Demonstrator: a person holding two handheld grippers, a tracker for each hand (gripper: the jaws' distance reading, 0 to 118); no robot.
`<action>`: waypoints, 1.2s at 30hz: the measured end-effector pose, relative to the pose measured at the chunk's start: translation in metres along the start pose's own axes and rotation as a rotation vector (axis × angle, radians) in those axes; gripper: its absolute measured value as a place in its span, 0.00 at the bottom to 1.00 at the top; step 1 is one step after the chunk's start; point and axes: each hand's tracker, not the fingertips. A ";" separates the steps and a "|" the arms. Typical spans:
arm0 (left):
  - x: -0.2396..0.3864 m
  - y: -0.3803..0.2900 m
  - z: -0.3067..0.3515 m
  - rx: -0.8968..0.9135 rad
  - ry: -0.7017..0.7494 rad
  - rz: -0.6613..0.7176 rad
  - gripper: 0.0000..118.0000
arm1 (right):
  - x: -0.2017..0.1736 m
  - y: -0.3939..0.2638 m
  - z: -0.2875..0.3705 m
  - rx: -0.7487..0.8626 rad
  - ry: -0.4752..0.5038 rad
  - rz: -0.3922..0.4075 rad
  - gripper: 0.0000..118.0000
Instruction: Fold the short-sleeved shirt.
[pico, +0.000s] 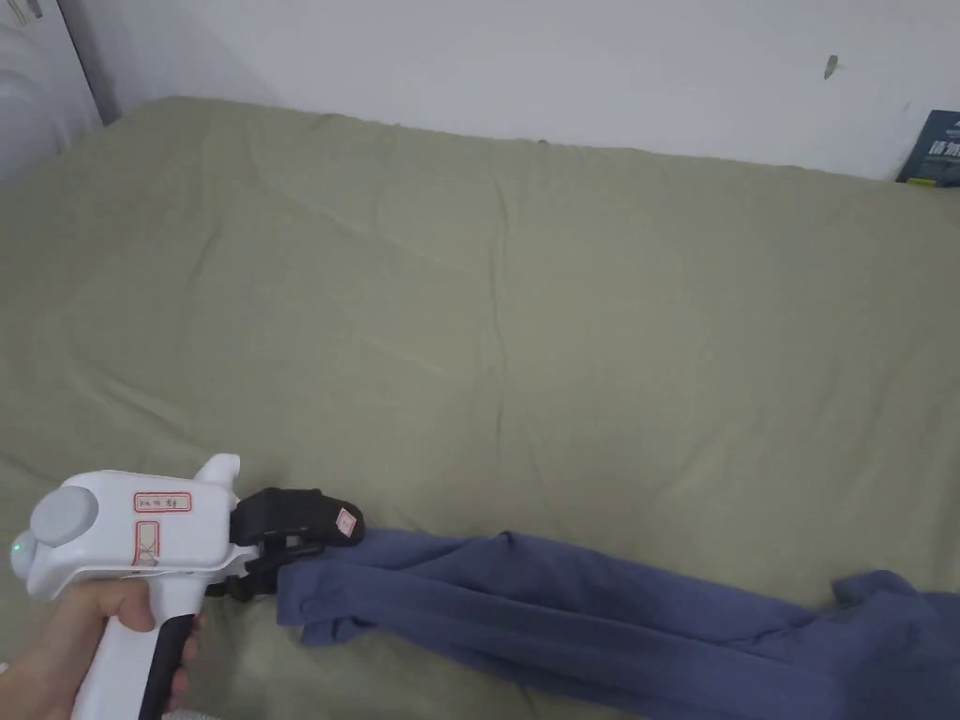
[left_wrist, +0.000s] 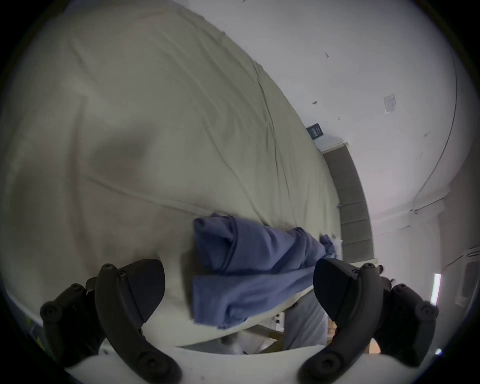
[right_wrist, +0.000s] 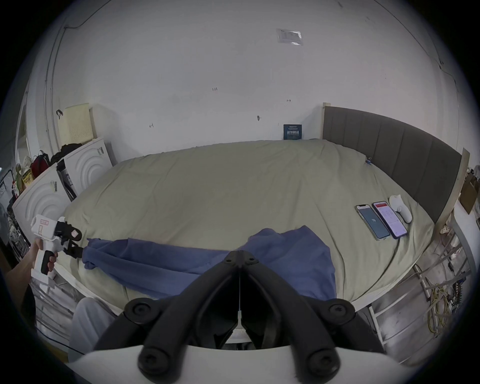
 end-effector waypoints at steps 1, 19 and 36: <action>0.000 0.001 -0.003 -0.002 -0.004 0.001 0.97 | 0.000 0.000 0.000 -0.004 0.000 -0.006 0.01; 0.013 0.002 -0.004 0.032 0.041 0.032 0.10 | 0.013 -0.002 0.002 -0.016 0.048 -0.058 0.01; 0.108 -0.015 0.087 0.163 0.408 -0.148 0.10 | 0.016 0.001 -0.001 -0.002 0.088 -0.041 0.01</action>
